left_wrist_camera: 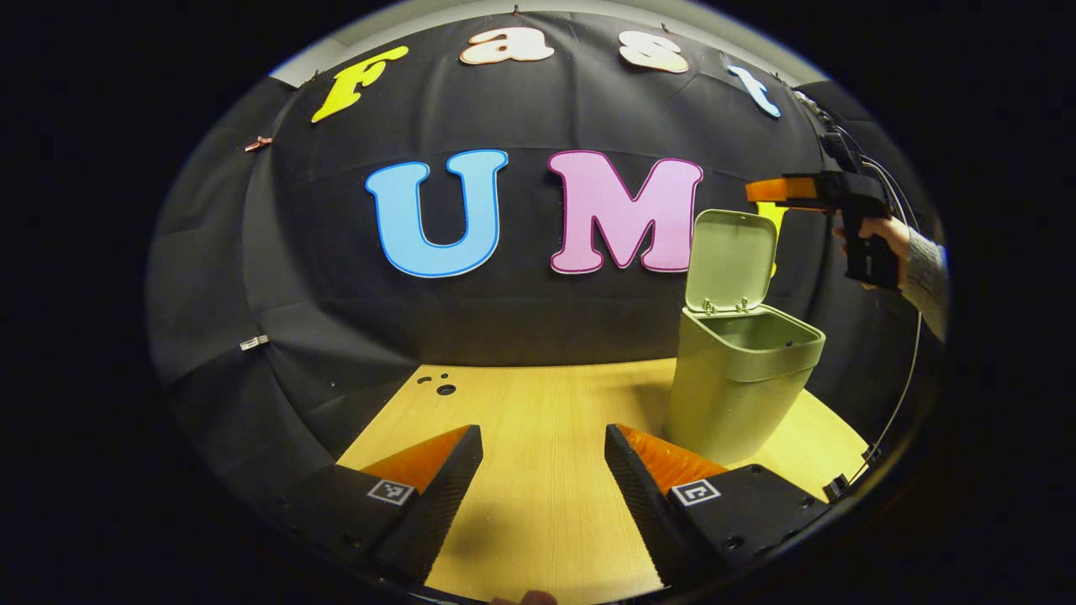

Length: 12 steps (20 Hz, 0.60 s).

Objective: Press the lid of the desktop garbage bin to open it, pick up the crumpled paper on the desktop and throw it into the bin, then pick up the pop can on the desktop and drop it into the bin, and finally close the garbage bin lid.

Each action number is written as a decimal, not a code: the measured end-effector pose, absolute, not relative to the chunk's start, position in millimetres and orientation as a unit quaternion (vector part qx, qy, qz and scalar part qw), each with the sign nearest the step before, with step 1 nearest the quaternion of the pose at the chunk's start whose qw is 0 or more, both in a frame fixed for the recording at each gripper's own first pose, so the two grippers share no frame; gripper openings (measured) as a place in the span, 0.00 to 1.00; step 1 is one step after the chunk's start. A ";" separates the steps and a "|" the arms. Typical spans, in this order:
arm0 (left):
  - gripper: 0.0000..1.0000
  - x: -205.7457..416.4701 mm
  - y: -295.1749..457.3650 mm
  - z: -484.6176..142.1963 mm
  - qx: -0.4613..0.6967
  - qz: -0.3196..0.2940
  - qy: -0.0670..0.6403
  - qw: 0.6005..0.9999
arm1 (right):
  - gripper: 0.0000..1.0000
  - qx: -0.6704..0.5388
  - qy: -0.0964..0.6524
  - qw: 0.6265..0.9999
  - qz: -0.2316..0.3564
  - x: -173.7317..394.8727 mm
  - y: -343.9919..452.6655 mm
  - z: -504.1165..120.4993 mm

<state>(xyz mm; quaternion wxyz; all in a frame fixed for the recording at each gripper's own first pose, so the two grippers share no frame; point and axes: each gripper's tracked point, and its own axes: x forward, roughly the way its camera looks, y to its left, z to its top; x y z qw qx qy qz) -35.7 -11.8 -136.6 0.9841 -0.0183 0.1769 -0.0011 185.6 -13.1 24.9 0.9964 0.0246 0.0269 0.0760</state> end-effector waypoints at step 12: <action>0.95 -61.7 7.3 -145.5 -0.020 0.020 0.187 0.982 | 0.97 0.022 0.030 0.999 0.029 252.2 -26.5 6.7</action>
